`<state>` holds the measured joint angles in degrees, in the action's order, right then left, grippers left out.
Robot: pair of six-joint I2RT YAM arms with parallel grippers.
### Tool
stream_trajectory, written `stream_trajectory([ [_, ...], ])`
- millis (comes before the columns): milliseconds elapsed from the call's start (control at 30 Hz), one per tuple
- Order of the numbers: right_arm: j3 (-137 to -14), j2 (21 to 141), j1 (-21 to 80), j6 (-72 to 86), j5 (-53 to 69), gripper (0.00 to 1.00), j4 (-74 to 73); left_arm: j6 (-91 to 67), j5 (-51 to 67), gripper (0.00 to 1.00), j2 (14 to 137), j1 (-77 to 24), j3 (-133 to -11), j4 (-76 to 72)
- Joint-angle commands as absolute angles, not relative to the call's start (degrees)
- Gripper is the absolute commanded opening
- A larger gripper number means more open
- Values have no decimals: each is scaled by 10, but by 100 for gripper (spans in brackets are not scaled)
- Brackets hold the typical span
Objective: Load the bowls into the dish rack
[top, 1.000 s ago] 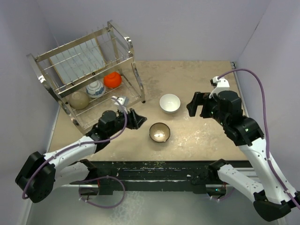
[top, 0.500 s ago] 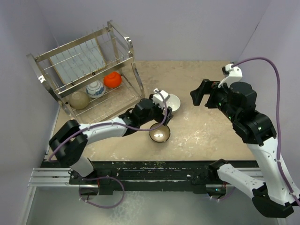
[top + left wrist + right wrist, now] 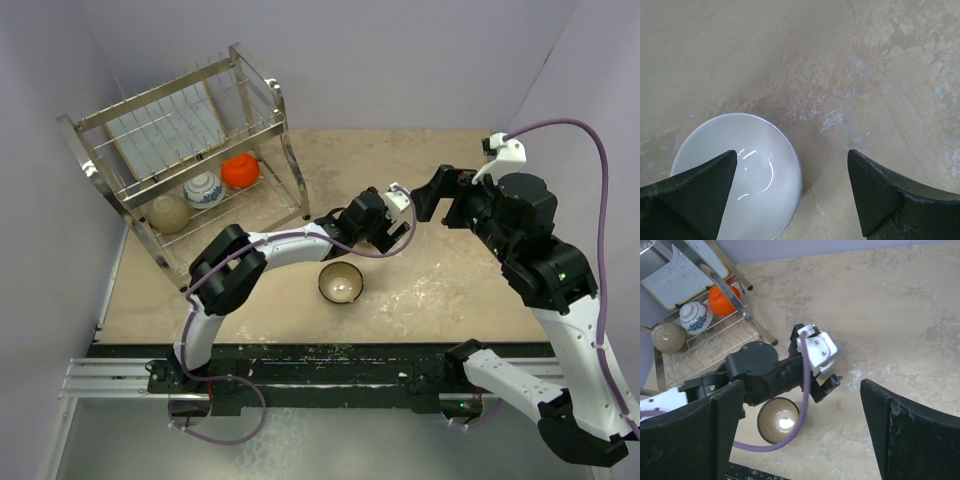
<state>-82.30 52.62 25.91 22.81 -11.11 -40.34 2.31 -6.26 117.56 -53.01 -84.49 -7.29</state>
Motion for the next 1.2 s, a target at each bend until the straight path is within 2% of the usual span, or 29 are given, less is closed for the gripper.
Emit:
stream_trajectory([
  [0,-838,526,258,222,-130,99,-388,54,-92,93,1223,-536,-904,-22],
  [267,-831,530,258,220,-140,99,-385,74,-133,82,1260,-535,-920,-28],
  [567,-821,532,257,218,-145,99,-381,68,-149,42,1277,-536,-917,-21],
  [700,-818,529,257,217,-148,99,-381,60,-154,13,1276,-536,-912,-21],
  [767,-816,528,257,218,-150,99,-381,50,-153,2,1266,-536,-902,-28],
  [1000,-811,524,257,219,-151,99,-383,35,-160,0,1201,-557,-877,-37],
  [1167,-809,513,257,220,-176,99,-392,-17,-132,0,1111,-559,-832,-62],
])
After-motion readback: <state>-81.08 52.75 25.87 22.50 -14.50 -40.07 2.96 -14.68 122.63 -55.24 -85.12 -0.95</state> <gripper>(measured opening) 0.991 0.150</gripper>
